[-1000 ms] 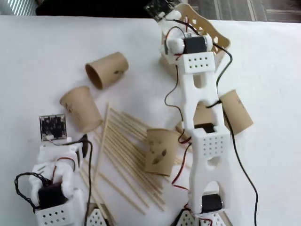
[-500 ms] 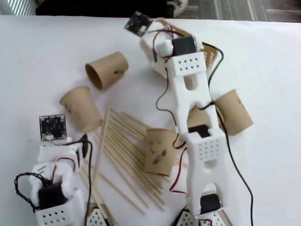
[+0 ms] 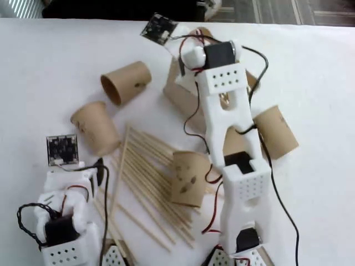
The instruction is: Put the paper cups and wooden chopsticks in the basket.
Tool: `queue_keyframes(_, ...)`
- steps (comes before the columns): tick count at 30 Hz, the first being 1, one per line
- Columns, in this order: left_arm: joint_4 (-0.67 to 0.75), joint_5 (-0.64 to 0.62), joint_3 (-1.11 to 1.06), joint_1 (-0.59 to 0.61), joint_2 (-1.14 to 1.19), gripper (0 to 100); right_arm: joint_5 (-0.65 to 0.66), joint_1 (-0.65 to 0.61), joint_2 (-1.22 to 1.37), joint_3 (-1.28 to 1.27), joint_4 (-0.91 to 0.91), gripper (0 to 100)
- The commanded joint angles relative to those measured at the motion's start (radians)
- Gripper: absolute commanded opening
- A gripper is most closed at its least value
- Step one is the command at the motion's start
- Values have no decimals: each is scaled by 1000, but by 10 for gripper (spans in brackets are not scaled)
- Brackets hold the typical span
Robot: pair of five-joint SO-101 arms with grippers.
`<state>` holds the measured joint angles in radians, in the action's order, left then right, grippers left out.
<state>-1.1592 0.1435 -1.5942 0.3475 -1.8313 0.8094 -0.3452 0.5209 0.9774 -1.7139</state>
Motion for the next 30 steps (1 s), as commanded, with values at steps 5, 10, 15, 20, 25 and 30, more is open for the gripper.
queue_keyframes(5, 20, 8, 5, 7, 8, 266, 106, -99, -203, -267, -4, 19)
queue_keyframes(10, 20, 8, 5, 7, 8, 267, 110, -107, -255, -304, -2, 97)
queue_keyframes(15, 20, 8, 5, 7, 8, 267, 38, -88, -294, -302, 22, 273)
queue_keyframes(20, 20, 8, 5, 7, 8, 267, -32, -85, -417, -302, 104, 269)
queue_keyframes(25, 20, 8, 5, 7, 8, 267, -130, -87, -582, -302, 113, 269)
queue_keyframes(30, 20, 8, 5, 7, 8, 267, -189, -93, -720, -305, 28, 269)
